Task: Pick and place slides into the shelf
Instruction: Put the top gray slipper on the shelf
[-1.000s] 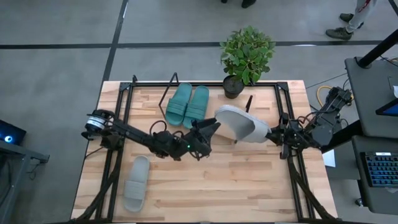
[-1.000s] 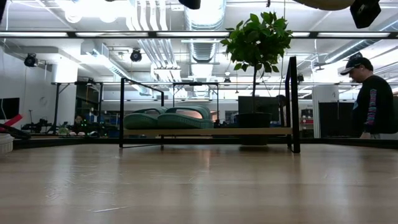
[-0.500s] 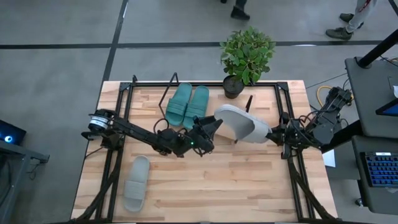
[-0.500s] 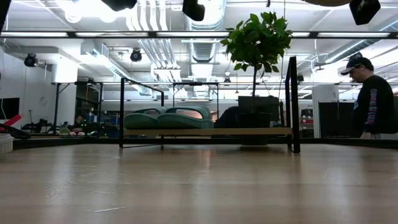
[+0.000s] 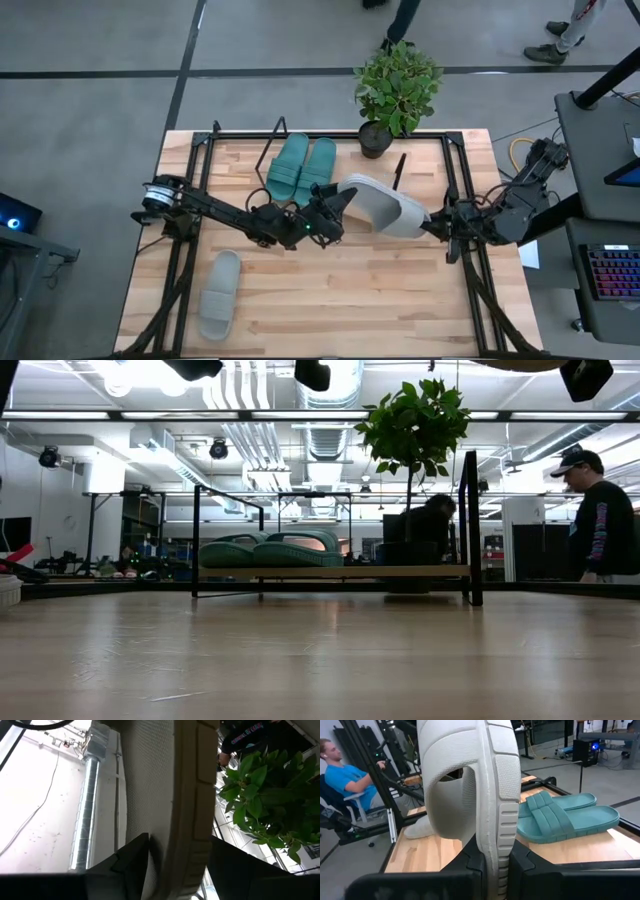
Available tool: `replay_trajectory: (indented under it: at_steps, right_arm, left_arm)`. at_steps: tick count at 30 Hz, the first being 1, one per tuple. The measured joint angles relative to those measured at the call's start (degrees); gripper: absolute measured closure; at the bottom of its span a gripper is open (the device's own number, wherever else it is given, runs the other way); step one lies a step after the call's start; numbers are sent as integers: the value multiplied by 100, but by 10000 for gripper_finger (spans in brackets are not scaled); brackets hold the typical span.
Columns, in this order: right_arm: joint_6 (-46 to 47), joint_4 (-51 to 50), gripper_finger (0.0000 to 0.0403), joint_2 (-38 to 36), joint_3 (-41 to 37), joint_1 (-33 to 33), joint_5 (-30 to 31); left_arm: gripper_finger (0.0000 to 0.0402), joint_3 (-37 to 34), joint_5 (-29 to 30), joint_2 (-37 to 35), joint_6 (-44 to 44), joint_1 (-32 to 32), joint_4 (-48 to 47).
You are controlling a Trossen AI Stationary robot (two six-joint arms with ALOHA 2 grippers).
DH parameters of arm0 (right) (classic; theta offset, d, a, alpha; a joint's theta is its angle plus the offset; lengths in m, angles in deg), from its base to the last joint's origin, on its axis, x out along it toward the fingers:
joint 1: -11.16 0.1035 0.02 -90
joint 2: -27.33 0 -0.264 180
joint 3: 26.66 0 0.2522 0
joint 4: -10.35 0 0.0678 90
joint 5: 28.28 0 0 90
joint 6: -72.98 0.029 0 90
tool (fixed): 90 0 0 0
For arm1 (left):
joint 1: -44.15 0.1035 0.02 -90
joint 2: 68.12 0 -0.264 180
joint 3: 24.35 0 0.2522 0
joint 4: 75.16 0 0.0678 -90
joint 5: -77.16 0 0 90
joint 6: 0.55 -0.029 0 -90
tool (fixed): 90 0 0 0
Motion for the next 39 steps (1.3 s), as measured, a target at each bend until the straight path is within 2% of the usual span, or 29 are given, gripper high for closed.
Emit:
replay_trajectory:
  at_steps: [4, 7, 13, 14, 18, 23, 31, 39]
  right_arm:
    - [-64, 3, 378, 15, 34, 0, -3]
    - [-79, -1, 378, 31, 52, 0, -109]
    - [-36, 44, 378, 183, 62, 0, -138]
    - [-47, 56, 378, 211, 64, 0, -136]
    - [-178, 86, 369, 285, 123, 0, -136]
    - [-790, 67, 338, 362, 338, 0, -191]
    - [-2191, 40, 299, 518, 1029, -6, -263]
    - [-3101, 19, 296, 627, 1634, -7, -261]
  left_arm:
    - [230, 0, -4, 0, 300, 7, 4]
    - [247, 0, 14, 0, 682, 5, 2]
    - [357, 0, 140, 0, 1241, 7, -49]
    - [364, 0, 230, 0, 1404, 3, -65]
    - [364, 88, 691, 2, 2341, -1, -146]
    - [364, 105, 981, -15, 3198, -8, -173]
    - [365, 109, 1783, -46, 3391, -29, -137]
    - [365, 105, 2145, -61, 3942, -152, -189]
